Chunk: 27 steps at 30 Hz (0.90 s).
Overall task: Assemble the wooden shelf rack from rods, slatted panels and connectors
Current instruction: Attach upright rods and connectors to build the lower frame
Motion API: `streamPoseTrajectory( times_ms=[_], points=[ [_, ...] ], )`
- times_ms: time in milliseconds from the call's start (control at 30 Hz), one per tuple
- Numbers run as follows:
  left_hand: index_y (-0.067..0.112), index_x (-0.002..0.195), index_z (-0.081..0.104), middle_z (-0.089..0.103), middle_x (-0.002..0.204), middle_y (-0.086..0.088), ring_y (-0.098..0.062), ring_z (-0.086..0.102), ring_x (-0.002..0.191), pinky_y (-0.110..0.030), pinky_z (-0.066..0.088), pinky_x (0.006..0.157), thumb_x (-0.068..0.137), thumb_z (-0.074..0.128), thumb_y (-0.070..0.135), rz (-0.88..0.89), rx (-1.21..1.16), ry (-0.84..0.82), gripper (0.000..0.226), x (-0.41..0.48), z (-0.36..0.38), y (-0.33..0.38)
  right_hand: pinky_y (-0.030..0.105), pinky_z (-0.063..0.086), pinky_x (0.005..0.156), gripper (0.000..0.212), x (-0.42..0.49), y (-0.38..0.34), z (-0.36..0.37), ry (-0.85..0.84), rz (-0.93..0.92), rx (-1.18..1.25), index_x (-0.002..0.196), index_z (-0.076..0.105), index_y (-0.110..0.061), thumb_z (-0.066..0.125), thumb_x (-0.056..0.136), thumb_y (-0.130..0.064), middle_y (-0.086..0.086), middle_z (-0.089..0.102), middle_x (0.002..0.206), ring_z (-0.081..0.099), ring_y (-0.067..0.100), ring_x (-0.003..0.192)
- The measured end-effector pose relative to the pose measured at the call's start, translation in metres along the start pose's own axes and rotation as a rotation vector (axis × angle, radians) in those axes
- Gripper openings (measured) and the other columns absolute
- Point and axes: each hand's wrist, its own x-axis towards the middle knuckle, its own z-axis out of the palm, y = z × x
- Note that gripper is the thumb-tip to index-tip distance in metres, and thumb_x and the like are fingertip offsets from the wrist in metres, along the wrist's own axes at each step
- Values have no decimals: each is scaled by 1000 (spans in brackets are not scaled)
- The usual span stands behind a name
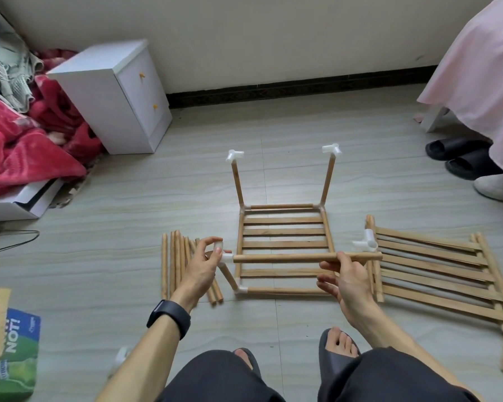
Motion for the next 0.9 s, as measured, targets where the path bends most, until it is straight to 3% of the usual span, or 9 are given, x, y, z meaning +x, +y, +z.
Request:
streamPoseTrajectory(
  times_ms=[333,467,667,900],
  points=[
    [44,115,53,71,118,1,-22,61,114,-46,47,97,106,48,36,-15,-14,23,13,-1,0,0,31,56,52,33,1,5,-1,-1,-53,-16,105,65,0,47,106,-28,6,74,76,66,17,57],
    [40,117,51,72,117,0,-21,61,113,-41,45,94,107,47,33,-28,-34,9,13,-4,-1,3,28,56,52,33,3,5,0,16,-69,-25,106,65,1,48,105,-27,4,74,74,68,16,58],
    [34,128,50,61,127,-3,-23,58,117,-46,47,102,106,46,37,-9,-16,32,22,-8,1,6,28,57,53,32,12,6,3,33,-109,-39,107,64,0,50,104,-30,4,74,77,71,17,61],
    [33,129,47,55,121,1,-20,57,110,-39,50,92,107,44,39,12,28,36,24,-6,1,5,28,57,53,32,17,-1,9,21,-217,-79,103,62,-4,48,106,-33,8,75,81,71,20,61]
  ],
)
